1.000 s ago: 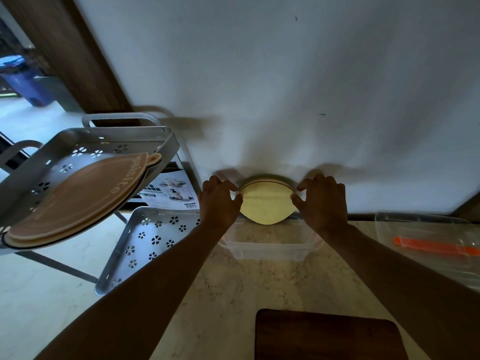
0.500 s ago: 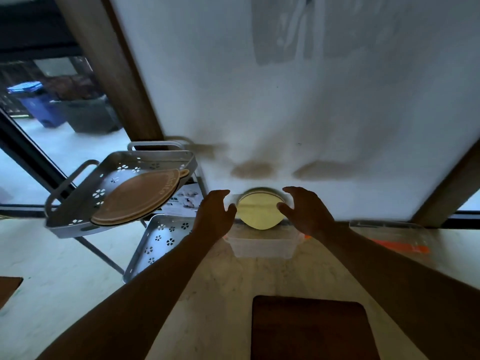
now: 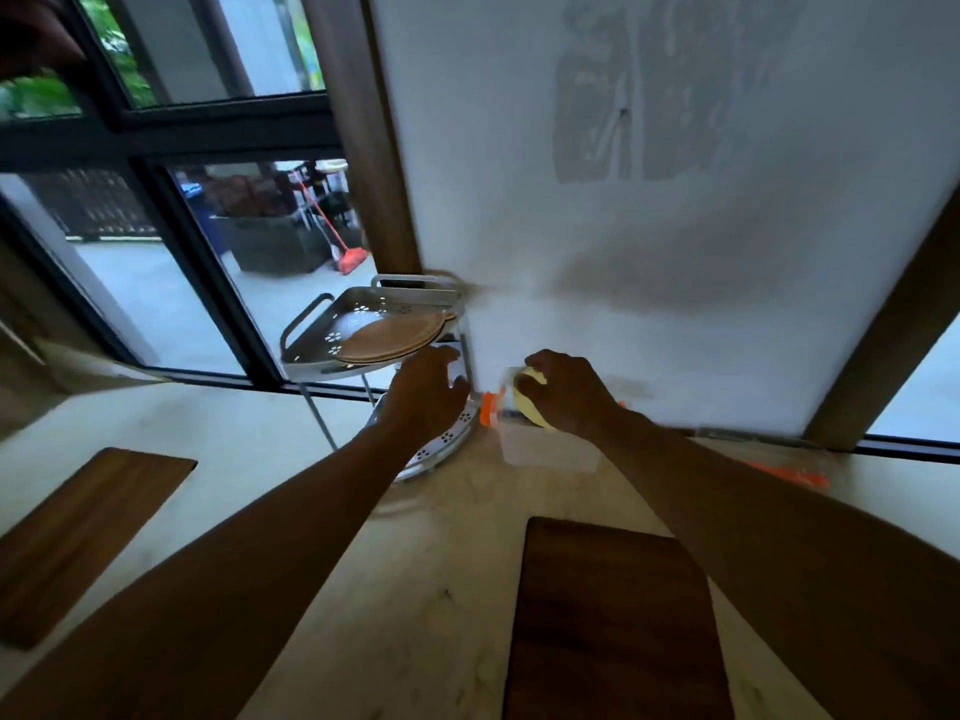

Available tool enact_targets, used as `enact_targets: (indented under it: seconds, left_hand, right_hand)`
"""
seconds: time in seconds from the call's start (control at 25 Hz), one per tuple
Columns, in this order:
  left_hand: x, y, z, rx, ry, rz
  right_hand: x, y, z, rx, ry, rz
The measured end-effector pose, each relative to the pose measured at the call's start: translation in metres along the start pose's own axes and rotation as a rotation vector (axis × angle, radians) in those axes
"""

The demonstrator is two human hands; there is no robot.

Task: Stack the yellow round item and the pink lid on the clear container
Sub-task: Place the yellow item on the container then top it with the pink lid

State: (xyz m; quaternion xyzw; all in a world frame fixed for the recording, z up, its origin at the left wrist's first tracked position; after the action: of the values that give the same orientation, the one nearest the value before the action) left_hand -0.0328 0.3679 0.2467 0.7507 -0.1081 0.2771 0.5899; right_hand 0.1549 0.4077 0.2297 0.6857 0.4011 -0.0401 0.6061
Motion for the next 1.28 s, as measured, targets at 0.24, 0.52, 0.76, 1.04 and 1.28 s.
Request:
enact_targets:
  seconds: [0.24,0.52,0.76,1.04,1.28]
  left_hand:
    - [-0.032,0.058,0.018,0.096,0.000,-0.082]
    - [-0.092,0.081,-0.028,0.080,-0.041,-0.092]
    - [-0.111,0.068,-0.073,0.011,-0.196,-0.050]
    - [-0.122,0.048,-0.088,-0.041,-0.390,-0.063]
    - [-0.112,0.057,-0.082,0.061,-0.283,-0.064]
  right_hand:
    - [-0.059,-0.019,-0.001,-0.025,-0.166,-0.259]
    - [-0.102,-0.066,-0.050,0.094,-0.415,-0.587]
    - [-0.099,-0.095,-0.097,0.264,-0.618,-0.742]
    - [-0.084,-0.113,-0.126,0.267,-0.606,-0.633]
    - [-0.106,-0.092,-0.135,0.240,-0.377,-0.472]
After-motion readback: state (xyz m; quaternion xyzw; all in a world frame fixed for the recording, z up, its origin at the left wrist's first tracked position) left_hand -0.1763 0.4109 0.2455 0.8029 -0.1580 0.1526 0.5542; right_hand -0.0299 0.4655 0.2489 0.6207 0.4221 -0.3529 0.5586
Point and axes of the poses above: each hand's wrist, its own z-axis away from the middle knuckle, its own y-axis out of the back of the hand, x = y × z, the point moved 3 cm from there along -z, towards the middle knuckle, and after that the axes turned 13 degrees about y, right-handed, at the moved point
